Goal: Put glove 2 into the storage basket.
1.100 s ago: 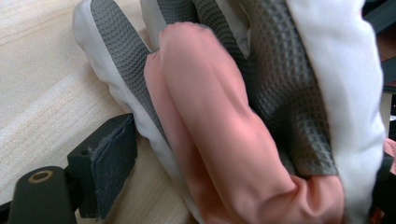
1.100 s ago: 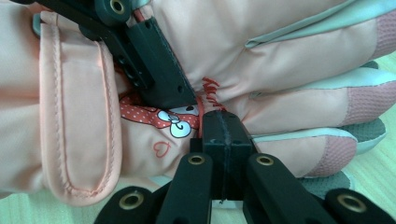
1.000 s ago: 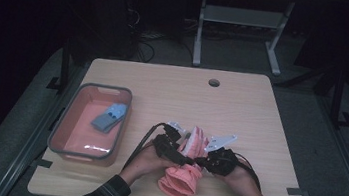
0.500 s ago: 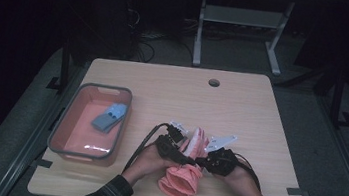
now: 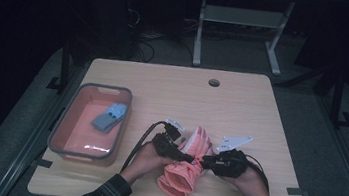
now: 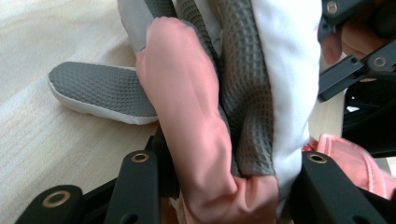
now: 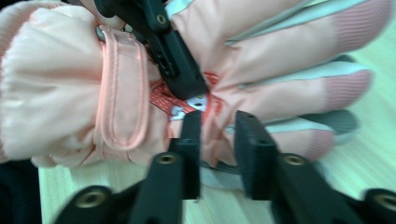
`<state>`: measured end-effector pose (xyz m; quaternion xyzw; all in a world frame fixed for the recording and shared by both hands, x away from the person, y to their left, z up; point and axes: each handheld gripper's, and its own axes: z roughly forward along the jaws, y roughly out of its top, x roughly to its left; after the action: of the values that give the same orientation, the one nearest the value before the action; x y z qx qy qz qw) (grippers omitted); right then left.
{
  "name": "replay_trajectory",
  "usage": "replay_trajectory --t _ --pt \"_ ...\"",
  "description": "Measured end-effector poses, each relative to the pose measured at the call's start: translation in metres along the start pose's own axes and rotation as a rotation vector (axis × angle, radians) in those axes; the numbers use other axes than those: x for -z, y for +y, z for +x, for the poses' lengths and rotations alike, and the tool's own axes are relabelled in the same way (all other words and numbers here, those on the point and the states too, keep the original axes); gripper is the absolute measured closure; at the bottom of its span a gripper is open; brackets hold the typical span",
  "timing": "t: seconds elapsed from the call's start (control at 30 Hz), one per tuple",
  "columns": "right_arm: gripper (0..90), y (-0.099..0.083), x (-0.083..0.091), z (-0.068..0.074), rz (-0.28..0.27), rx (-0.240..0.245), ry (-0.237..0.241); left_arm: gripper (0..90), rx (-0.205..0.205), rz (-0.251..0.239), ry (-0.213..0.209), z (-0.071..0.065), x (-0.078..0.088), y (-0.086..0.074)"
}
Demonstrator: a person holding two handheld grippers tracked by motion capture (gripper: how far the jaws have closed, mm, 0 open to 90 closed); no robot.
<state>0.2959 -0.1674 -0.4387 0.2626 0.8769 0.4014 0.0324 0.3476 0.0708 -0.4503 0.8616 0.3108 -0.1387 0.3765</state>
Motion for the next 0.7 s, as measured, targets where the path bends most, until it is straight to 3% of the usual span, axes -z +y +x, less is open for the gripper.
replay_trajectory --t 0.13,0.3,0.47,0.63,0.7 --pt "52.9 -0.008 0.016 -0.007 -0.068 -0.020 -0.058 59.4 -0.025 -0.010 0.009 -0.005 0.010 0.003" --pt "38.0 -0.021 0.019 -0.023 -0.081 -0.077 -0.138 59.6 -0.049 -0.022 0.021 -0.012 0.020 0.007" --pt "29.1 -0.033 0.009 -0.038 -0.038 -0.119 -0.211 59.5 -0.063 -0.037 0.032 -0.018 0.031 0.010" --pt "24.2 -0.038 0.002 -0.042 -0.010 -0.149 -0.268 59.5 -0.069 -0.056 0.039 -0.018 0.049 0.016" --pt "21.9 -0.039 -0.002 -0.042 0.004 -0.136 -0.293 59.4 -0.069 -0.065 0.042 -0.019 0.058 0.019"
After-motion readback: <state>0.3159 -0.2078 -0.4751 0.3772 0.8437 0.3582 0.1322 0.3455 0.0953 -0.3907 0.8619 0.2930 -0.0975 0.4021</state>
